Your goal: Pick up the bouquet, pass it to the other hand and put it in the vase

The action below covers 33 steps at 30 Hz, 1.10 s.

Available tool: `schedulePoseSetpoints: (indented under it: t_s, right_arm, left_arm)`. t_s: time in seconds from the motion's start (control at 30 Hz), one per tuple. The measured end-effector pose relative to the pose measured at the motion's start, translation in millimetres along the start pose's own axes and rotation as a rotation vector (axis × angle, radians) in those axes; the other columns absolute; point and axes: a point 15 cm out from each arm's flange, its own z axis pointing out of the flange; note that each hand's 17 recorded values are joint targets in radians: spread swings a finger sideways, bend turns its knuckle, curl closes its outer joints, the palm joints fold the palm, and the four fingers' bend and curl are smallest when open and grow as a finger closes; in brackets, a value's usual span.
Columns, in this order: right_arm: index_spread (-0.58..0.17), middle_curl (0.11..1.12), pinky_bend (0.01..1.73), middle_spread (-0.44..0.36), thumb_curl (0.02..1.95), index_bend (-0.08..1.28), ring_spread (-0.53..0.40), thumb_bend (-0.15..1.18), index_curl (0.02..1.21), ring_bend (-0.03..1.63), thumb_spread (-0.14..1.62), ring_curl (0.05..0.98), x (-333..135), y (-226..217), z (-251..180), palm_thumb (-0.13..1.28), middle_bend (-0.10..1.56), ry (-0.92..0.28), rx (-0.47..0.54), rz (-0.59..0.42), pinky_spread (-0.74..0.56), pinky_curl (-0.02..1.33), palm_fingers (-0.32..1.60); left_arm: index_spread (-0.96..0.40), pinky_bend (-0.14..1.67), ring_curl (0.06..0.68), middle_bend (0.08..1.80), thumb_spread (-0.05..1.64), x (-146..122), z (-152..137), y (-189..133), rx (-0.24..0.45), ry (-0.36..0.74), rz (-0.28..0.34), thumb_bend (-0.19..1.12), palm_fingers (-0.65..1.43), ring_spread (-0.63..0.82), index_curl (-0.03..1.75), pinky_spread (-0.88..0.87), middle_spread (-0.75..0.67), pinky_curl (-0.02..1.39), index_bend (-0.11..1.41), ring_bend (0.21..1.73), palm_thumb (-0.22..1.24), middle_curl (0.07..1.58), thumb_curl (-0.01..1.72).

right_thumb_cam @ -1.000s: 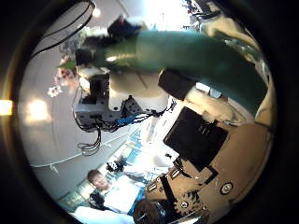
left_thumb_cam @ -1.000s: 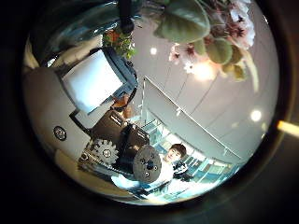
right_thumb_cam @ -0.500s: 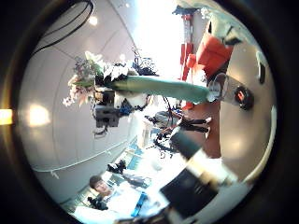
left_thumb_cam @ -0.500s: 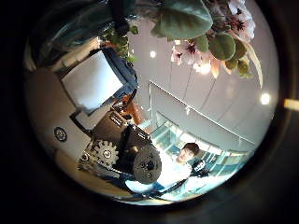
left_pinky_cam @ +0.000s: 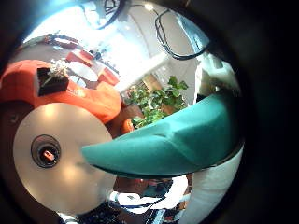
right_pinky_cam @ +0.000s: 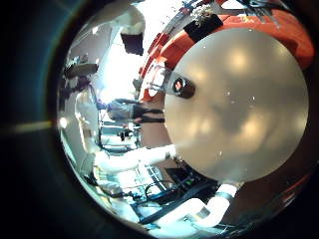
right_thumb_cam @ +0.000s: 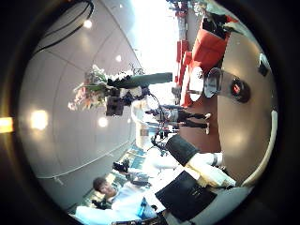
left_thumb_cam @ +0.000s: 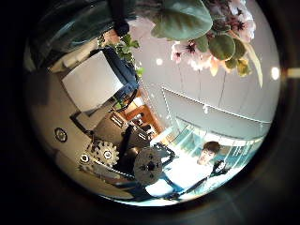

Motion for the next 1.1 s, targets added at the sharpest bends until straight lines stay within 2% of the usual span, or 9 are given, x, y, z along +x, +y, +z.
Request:
schedulePoseSetpoints:
  t_s: [0.17, 0.4, 0.67, 0.93, 1.1]
  right_arm:
    - [-0.293, 0.38, 0.74, 0.038, 0.48, 0.17, 0.036, -0.03, 0.39, 0.81, 0.91, 0.312, 4, -2, 0, 0.64, 0.39, -0.004, 0.001, 0.007, 0.42, 0.56, 0.10]
    - [-0.286, 0.37, 0.72, 0.036, 0.46, 0.16, 0.049, -0.03, 0.35, 0.78, 0.92, 0.286, 11, -4, 0, 0.65, 0.37, -0.013, -0.001, 0.025, 0.44, 0.51, 0.13]
    - [-0.283, 0.36, 0.69, 0.033, 0.45, 0.17, 0.053, -0.03, 0.33, 0.76, 0.92, 0.264, 13, -6, 0, 0.67, 0.35, -0.023, 0.002, 0.021, 0.45, 0.46, 0.16]
    - [-0.289, 0.35, 0.66, 0.019, 0.45, 0.18, 0.044, -0.03, 0.33, 0.73, 0.93, 0.247, 18, -12, -3, 0.69, 0.33, -0.003, 0.027, 0.018, 0.45, 0.42, 0.21]
    - [-0.295, 0.35, 0.64, 0.007, 0.46, 0.18, 0.039, -0.03, 0.33, 0.72, 0.93, 0.236, 17, -12, -2, 0.70, 0.32, -0.007, 0.027, 0.011, 0.45, 0.40, 0.23]
  left_arm:
    - [-0.76, 1.22, 0.541, 1.11, 1.09, -34, -24, 0, 0.049, -0.038, -0.034, 0.12, 1.06, -0.40, 1.29, -0.57, -0.52, 0.83, 0.60, 1.49, 1.03, 0.98, 0.88]
    - [-0.77, 1.19, 0.539, 1.10, 1.11, -85, -40, 0, 0.067, -0.062, -0.099, 0.11, 1.07, -0.40, 1.33, -0.58, -0.52, 0.86, 0.58, 1.49, 1.04, 0.99, 0.91]
    - [-0.78, 1.18, 0.537, 1.09, 1.12, -118, -48, 0, 0.072, -0.089, -0.115, 0.10, 1.07, -0.40, 1.36, -0.59, -0.53, 0.88, 0.56, 1.49, 1.05, 1.00, 0.94]
    - [-0.78, 1.17, 0.538, 1.08, 1.13, -151, -43, 5, 0.080, -0.092, -0.146, 0.09, 1.07, -0.40, 1.38, -0.60, -0.53, 0.90, 0.54, 1.49, 1.05, 1.00, 0.95]
    - [-0.78, 1.15, 0.538, 1.08, 1.14, -162, -37, 4, 0.073, -0.105, -0.147, 0.09, 1.08, -0.39, 1.39, -0.61, -0.53, 0.91, 0.52, 1.49, 1.06, 1.01, 0.96]
